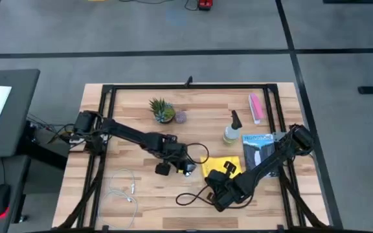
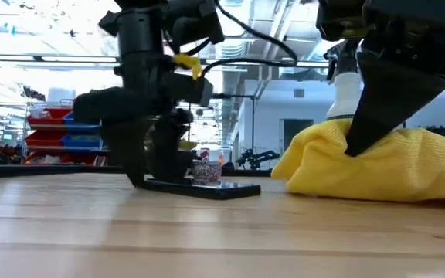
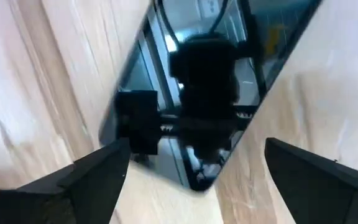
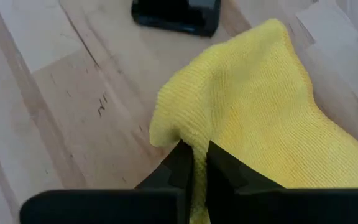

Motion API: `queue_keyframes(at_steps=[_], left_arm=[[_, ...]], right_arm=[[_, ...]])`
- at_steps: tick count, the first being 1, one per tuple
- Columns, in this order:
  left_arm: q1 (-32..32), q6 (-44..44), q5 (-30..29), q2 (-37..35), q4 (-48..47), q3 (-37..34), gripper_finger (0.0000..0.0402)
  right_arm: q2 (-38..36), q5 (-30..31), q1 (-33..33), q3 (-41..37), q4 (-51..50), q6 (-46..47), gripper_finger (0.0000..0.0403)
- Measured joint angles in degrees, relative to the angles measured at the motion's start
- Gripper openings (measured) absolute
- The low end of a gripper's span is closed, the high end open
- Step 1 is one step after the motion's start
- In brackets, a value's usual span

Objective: Apply microfiber cloth
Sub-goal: Wipe the back side of the cellphone using the yellow microfiber cloth

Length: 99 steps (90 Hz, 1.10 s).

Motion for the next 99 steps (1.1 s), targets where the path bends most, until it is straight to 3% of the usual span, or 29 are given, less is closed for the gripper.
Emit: queue_keyframes(at_steps=[32, 88, 99], left_arm=[[-0.04, 23.64, 0.04, -0.09, -2.20, 1.85, 0.0349], [0.09, 25.40, 0.57, 0.92, -3.80, 1.85, 0.0362], [0.05, 26.05, -3.43, 2.15, -4.59, 1.87, 0.0377]], right_arm=[[0.00, 0.04, 0.00, 0.00, 0.31, 0.04, 0.0013], [0.00, 0.07, 0.00, 0.00, 0.52, 0.07, 0.0013], [0.00, 0.06, 0.00, 0.00, 0.76, 0.07, 0.0013]])
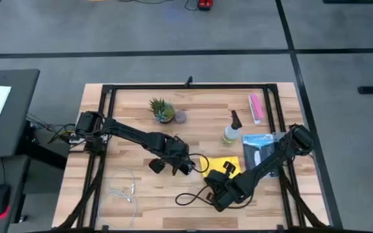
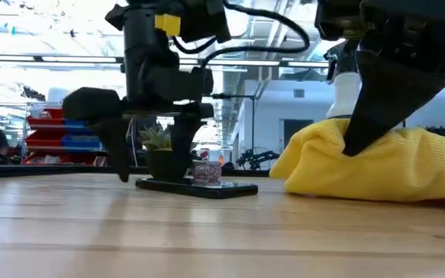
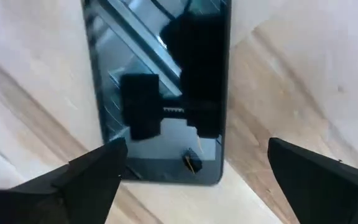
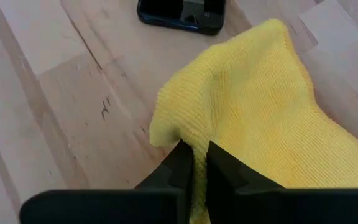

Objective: Apply microfiber cloth
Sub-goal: Wipe the back side of the cellphone using the yellow microfiber cloth

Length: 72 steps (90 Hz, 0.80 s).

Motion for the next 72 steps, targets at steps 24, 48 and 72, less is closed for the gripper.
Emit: queue_keyframes(at_steps=[24, 48, 72], left_arm=[[-0.31, 2.25, -3.62, 1.48, -1.41, 0.04, 0.0378], [-0.20, 0.59, 1.40, 1.50, -1.65, 0.04, 0.0378], [1.90, -1.99, 12.39, 1.48, -0.40, 0.04, 0.0378]], right_arm=[[0.00, -0.06, 0.00, -0.02, 0.22, 0.08, 0.0013], [0.00, -0.10, 0.00, -0.02, 0.38, 0.00, 0.0013], [0.00, -0.12, 0.00, -0.02, 0.46, 0.00, 0.0013]])
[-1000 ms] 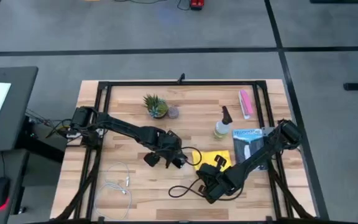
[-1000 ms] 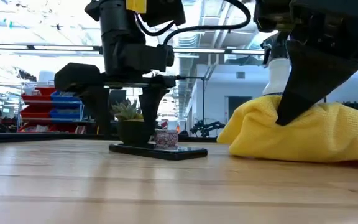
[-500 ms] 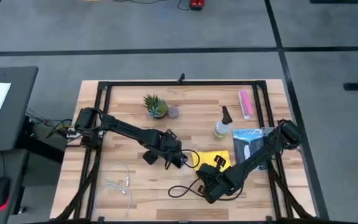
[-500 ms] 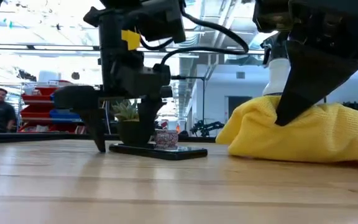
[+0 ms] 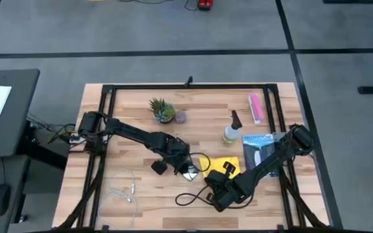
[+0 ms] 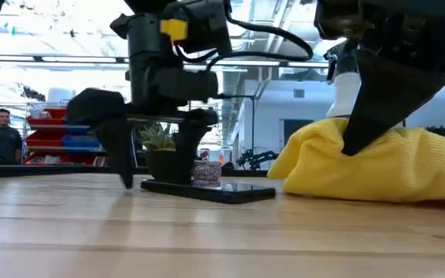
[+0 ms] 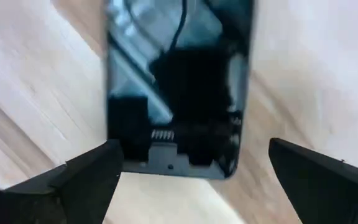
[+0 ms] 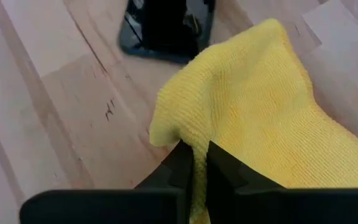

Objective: Apply microfiber cloth
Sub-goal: Wipe the back side of the cellphone using the yellow microfiber cloth

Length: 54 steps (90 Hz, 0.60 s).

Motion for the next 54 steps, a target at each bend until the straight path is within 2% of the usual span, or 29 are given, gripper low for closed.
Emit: queue_keyframes(at_steps=[20, 31, 54], left_arm=[[1.45, 0.72, 0.55, 0.02, 0.02, -0.02, 0.0378], [1.48, 0.66, -1.93, 0.02, -0.14, 0.09, 0.0378], [1.40, -1.40, -4.23, 0.17, -6.18, 5.65, 0.0378]], right_arm=[[0.00, -0.02, 0.04, 0.00, 0.06, 0.00, 0.0013], [0.00, -0.02, 0.04, 0.00, 0.08, -0.02, 0.0013], [0.00, -0.04, 0.04, 0.02, 1.30, -1.31, 0.0013]])
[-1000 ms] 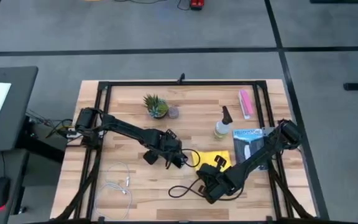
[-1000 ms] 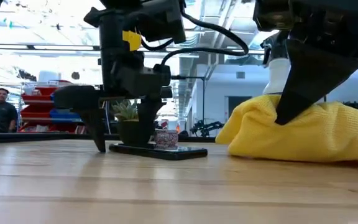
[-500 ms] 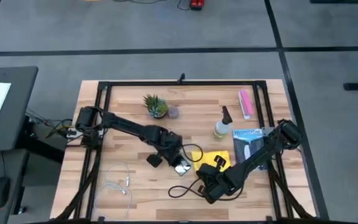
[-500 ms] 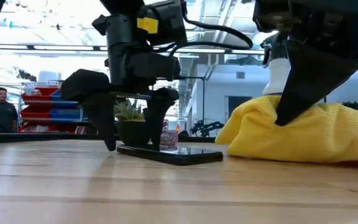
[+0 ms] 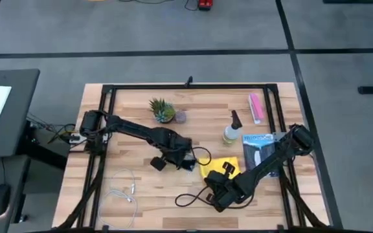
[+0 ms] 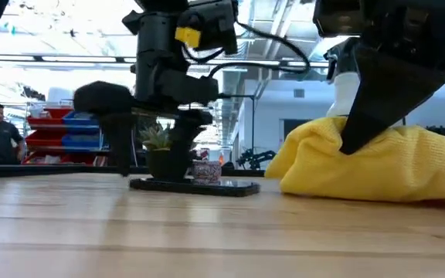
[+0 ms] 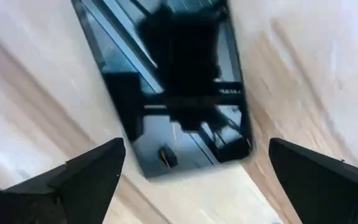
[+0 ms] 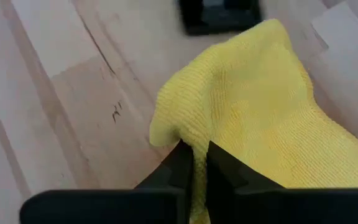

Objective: Apply microfiber cloth
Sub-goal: Wipe the back side of the cellphone using the yellow microfiber cloth

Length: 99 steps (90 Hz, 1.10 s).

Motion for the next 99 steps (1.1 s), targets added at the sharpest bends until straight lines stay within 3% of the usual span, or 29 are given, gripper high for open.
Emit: queue_keyframes(at_steps=[18, 44, 76, 99], left_arm=[[-0.26, 3.30, 0.13, -0.04, -1.25, 0.35, 0.0378], [1.63, -8.54, 0.06, -0.07, 1.85, -0.22, 0.0378], [2.55, -14.52, 3.29, 3.51, 2.81, -0.08, 0.0378], [2.55, -17.85, 1.95, 6.14, 3.37, 0.14, 0.0378]], right_arm=[[0.00, 0.00, 0.04, 0.00, 0.12, -0.05, 0.0013], [0.00, 0.00, 0.07, 0.00, 0.36, -0.16, 0.0013], [0.00, 0.00, 0.11, 0.01, 0.94, -0.24, 0.0013], [0.00, 0.04, 0.93, 0.02, 1.27, -0.08, 0.0013]])
